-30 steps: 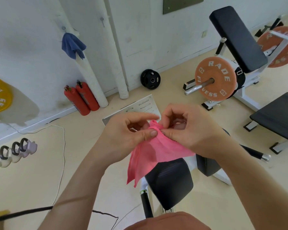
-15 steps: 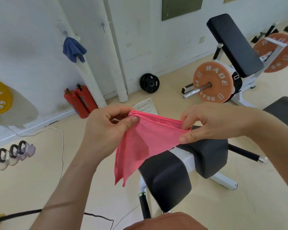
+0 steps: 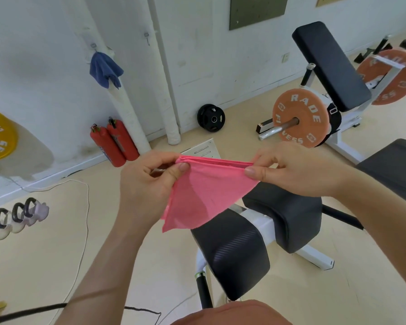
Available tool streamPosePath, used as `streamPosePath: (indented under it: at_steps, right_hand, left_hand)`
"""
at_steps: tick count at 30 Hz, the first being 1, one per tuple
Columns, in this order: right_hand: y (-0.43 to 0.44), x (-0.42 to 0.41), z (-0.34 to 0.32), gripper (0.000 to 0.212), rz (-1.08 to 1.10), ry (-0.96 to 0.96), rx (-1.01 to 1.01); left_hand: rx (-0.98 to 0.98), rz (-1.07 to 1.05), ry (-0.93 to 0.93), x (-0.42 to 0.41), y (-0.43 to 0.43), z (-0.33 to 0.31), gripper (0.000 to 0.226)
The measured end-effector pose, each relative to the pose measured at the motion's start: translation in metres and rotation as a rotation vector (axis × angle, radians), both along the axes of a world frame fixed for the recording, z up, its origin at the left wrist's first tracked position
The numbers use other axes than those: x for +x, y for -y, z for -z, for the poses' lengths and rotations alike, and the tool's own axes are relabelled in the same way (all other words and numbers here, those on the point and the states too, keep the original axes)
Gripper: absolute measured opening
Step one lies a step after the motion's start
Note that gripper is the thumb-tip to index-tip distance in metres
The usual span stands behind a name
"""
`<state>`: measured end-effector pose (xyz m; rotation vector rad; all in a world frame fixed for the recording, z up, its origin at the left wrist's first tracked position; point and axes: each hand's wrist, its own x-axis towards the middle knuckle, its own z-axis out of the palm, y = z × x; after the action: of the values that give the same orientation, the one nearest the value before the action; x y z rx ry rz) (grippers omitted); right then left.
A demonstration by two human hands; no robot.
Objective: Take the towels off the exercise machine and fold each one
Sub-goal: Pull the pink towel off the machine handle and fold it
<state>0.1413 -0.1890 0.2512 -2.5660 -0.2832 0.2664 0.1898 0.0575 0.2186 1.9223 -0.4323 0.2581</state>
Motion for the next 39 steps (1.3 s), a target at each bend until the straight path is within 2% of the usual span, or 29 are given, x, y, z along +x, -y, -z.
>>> streamPosePath:
  at_steps: [2, 6, 12, 19, 23, 29, 32, 36, 39]
  right_hand:
    - [-0.001, 0.004, 0.003, 0.061, 0.016, -0.092, 0.072]
    - [-0.002, 0.013, 0.008, 0.043, 0.154, -0.311, 0.275]
    - [-0.008, 0.019, 0.010, 0.018, 0.052, -0.296, 0.131]
    - [-0.022, 0.020, 0.008, 0.034, -0.118, -0.177, -0.226]
    - [-0.028, 0.020, 0.009, 0.042, -0.170, 0.033, -0.486]
    - [-0.043, 0.015, 0.001, 0.061, -0.123, 0.170, -0.682]
    - [-0.050, 0.012, 0.003, 0.064, -0.067, 0.216, -0.686]
    - [-0.051, 0.013, 0.010, 0.050, -0.014, 0.286, -0.701]
    - [-0.047, 0.015, 0.018, 0.052, -0.001, 0.353, -0.706]
  left_hand:
    - [0.033, 0.010, -0.011, 0.002, 0.000, 0.000, 0.032]
    - [0.107, 0.021, 0.006, 0.003, 0.000, 0.004, 0.030]
    - [0.189, 0.027, 0.107, 0.002, 0.002, 0.012, 0.014]
    - [0.210, 0.024, 0.134, 0.002, 0.004, 0.014, 0.016]
    - [0.225, 0.024, 0.132, 0.003, 0.003, 0.016, 0.014]
    - [0.234, 0.018, 0.145, 0.004, 0.003, 0.020, 0.014]
    - [0.275, 0.020, 0.162, 0.005, 0.003, 0.024, 0.014]
    - [0.272, 0.004, 0.156, 0.005, 0.002, 0.029, 0.015]
    - [0.256, -0.002, 0.137, 0.005, 0.001, 0.030, 0.015]
